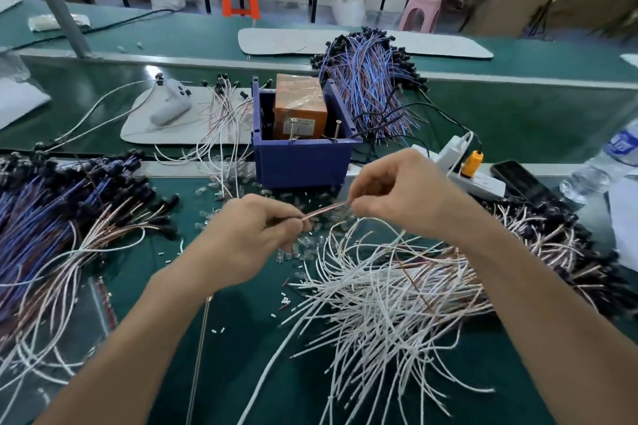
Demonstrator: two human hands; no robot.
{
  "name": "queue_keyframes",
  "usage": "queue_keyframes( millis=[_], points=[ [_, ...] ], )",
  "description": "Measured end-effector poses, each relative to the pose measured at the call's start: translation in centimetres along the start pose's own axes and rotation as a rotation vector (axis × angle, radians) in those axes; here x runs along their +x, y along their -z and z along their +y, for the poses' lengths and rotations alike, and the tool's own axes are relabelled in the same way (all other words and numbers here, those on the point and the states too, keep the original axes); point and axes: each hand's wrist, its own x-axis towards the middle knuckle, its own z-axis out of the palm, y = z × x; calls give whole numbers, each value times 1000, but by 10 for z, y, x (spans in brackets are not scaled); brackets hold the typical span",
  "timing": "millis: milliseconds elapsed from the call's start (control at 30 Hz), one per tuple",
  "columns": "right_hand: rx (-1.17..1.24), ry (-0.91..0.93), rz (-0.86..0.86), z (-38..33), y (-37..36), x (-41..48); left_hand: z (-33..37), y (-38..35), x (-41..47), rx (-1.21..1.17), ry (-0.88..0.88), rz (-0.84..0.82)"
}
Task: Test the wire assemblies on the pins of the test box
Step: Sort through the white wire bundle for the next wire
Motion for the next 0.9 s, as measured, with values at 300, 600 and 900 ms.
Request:
queue_keyframes(
  millis=[300,600,900],
  points=[
    [-188,-86,215,66,59,-67,45,-24,16,-46,-58,-176],
    [-529,-253,453,149,111,-128,80,-75,34,126,-35,-345],
    [-404,-282,507,187,91,-133,101,-130,33,884,-330,-26]
  ],
)
